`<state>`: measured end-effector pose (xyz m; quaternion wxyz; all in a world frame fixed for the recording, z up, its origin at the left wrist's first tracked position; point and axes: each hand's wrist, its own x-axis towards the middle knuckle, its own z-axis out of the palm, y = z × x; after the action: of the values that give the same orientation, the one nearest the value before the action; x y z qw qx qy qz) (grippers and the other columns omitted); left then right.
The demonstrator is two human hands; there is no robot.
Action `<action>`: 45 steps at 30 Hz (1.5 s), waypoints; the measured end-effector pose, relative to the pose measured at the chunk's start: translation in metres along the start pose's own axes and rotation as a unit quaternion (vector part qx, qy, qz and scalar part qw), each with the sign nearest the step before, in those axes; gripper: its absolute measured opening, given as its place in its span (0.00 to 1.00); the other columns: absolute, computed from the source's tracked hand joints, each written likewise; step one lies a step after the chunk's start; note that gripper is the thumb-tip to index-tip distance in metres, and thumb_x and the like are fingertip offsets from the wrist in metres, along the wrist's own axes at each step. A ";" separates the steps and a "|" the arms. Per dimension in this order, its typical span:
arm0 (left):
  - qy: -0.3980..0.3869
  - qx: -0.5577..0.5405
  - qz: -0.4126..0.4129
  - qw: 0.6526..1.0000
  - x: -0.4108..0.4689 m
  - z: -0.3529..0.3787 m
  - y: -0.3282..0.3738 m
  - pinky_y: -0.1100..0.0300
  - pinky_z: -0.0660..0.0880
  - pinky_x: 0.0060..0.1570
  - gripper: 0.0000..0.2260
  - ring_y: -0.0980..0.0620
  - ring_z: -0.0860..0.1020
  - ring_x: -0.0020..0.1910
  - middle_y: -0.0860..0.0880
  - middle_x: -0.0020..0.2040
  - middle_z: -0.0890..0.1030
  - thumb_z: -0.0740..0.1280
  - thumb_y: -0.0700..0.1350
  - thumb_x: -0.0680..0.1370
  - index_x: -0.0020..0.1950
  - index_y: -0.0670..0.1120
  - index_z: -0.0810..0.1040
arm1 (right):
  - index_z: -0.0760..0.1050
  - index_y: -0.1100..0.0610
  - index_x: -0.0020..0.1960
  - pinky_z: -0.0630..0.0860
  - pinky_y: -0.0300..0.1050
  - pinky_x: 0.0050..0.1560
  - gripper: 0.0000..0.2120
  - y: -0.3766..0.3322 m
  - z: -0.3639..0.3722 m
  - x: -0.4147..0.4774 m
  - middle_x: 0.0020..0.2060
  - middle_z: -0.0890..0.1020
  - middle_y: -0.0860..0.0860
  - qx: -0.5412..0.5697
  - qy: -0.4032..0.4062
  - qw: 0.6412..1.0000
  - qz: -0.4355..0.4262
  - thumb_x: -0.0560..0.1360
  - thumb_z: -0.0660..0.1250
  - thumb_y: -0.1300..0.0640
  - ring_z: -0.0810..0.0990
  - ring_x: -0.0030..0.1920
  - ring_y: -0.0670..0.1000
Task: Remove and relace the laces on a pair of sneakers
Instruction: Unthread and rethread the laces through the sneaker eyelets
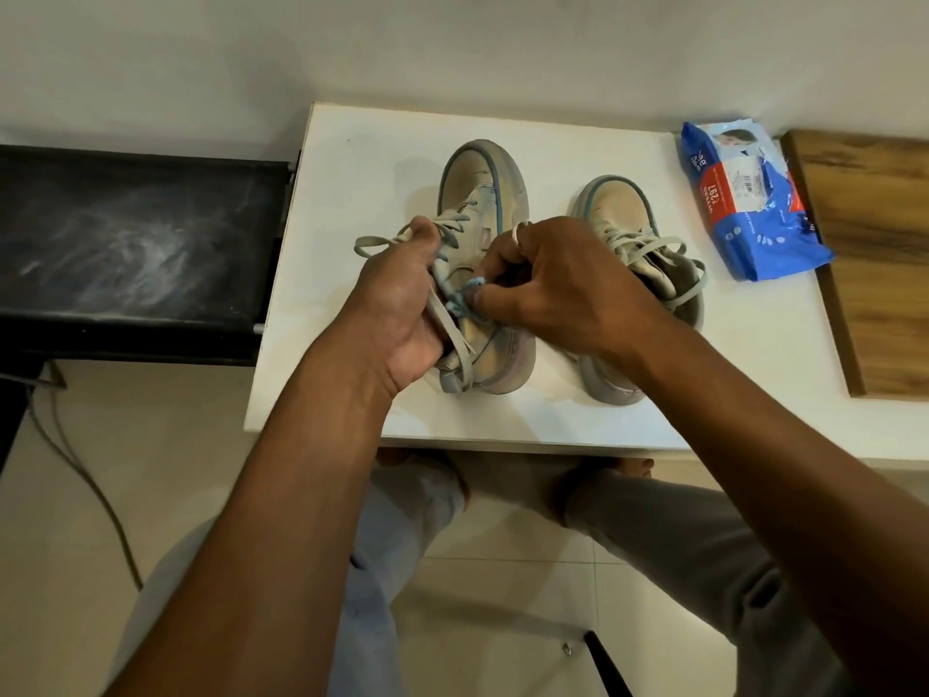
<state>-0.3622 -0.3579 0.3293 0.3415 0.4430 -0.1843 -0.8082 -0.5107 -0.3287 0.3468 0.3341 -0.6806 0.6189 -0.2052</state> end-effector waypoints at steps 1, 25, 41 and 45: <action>-0.002 0.002 0.000 1.000 -0.001 0.000 0.000 0.48 0.81 0.49 0.21 0.43 0.83 0.54 0.41 0.56 0.83 0.51 0.53 0.85 0.66 0.42 0.75 | 0.83 0.56 0.42 0.80 0.52 0.38 0.06 0.001 -0.002 0.000 0.34 0.84 0.50 -0.005 -0.009 1.000 0.007 0.73 0.73 0.54 0.82 0.35 0.48; 0.000 -0.020 0.011 1.000 0.001 0.006 -0.004 0.48 0.80 0.53 0.20 0.45 0.83 0.54 0.41 0.56 0.83 0.51 0.52 0.85 0.64 0.42 0.76 | 0.84 0.54 0.45 0.70 0.40 0.34 0.07 0.006 0.010 0.009 0.36 0.83 0.47 -0.039 0.142 0.989 -0.010 0.74 0.72 0.51 0.76 0.34 0.44; 0.085 0.084 0.068 0.990 0.017 0.000 -0.013 0.45 0.80 0.52 0.12 0.44 0.84 0.50 0.42 0.52 0.84 0.68 0.39 0.78 0.61 0.41 0.79 | 0.84 0.54 0.55 0.79 0.47 0.49 0.09 0.015 -0.004 0.022 0.47 0.86 0.52 -0.117 0.172 0.978 -0.032 0.76 0.70 0.56 0.82 0.45 0.49; 0.076 0.098 0.071 0.990 0.018 0.002 -0.017 0.47 0.81 0.51 0.13 0.44 0.84 0.50 0.42 0.52 0.84 0.66 0.35 0.78 0.62 0.42 0.78 | 0.84 0.54 0.56 0.78 0.45 0.49 0.11 0.011 -0.010 0.028 0.48 0.86 0.53 -0.153 0.107 0.981 -0.044 0.74 0.71 0.57 0.82 0.46 0.50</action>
<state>-0.3770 -0.3589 0.3092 0.3659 0.5207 -0.2673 -0.7236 -0.5214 -0.3583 0.3422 0.1479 -0.7244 0.6447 -0.1942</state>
